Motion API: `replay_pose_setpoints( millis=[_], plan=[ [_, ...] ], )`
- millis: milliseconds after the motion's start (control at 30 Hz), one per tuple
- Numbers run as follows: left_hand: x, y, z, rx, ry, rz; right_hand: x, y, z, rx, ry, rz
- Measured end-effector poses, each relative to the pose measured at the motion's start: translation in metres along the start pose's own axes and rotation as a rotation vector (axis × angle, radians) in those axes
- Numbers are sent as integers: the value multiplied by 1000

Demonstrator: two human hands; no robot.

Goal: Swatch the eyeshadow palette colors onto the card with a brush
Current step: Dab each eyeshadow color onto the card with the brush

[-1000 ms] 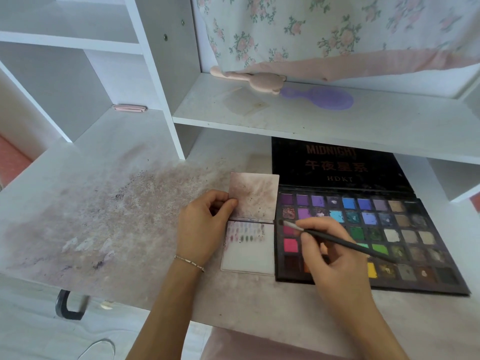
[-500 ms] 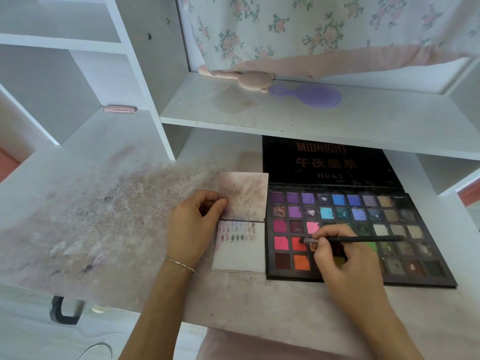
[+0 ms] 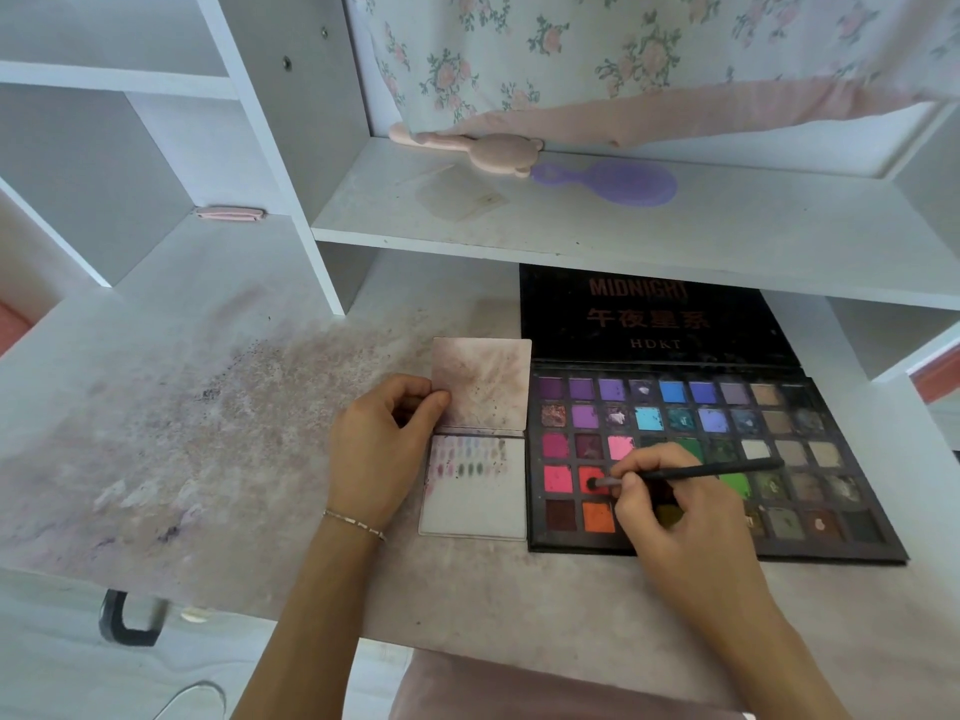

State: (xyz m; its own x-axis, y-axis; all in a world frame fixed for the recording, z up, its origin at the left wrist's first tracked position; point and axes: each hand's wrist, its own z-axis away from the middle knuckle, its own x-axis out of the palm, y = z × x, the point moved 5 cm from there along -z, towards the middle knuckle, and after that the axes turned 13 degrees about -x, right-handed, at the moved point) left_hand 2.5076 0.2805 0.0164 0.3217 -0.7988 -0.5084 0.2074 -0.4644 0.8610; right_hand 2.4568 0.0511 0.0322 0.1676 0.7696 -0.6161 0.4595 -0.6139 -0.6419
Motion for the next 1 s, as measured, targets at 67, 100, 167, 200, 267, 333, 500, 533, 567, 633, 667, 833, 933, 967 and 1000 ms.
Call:
replay_pose_setpoints(
  millis=[67,100,167,200,267,333,500,533,567,633,667,833,933,967,1000],
  plan=[
    [0,0,0,1,-1,1,-1,0,0,5,12,6],
    [0,-1,0,0,-2,1,-1,1,-1,9,12,3],
    [0,-1,0,-2,-2,8,-1,0,0,5,2,-16],
    [0,-1,-1,-1,-1,11,-1,-1,0,3,3,-23],
    [0,0,0,1,3,13,-3,-1,0,3,19,-21],
    [0,1,0,6,4,12,-3,-1,0,9,15,-25],
    [-1,2,1,14,0,7,-3,-6,0,6,37,-78],
    [-1,2,1,13,0,8,-1,-8,0,11,45,-103],
    [-1,2,0,14,-1,8,2,-11,0,18,47,-132],
    [-1,2,0,17,0,5,11,-16,-2,36,30,-181],
    [-1,2,0,18,1,4,16,-20,-4,38,15,-198],
    [-1,0,0,22,8,-3,45,-40,-12,9,-96,-255],
    [-1,0,-1,17,5,2,55,-46,-16,-21,-132,-244],
    [0,0,-1,17,5,3,58,-48,-17,-22,-141,-248],
    [0,0,-1,18,5,2,60,-49,-17,-22,-150,-252]
  ],
)
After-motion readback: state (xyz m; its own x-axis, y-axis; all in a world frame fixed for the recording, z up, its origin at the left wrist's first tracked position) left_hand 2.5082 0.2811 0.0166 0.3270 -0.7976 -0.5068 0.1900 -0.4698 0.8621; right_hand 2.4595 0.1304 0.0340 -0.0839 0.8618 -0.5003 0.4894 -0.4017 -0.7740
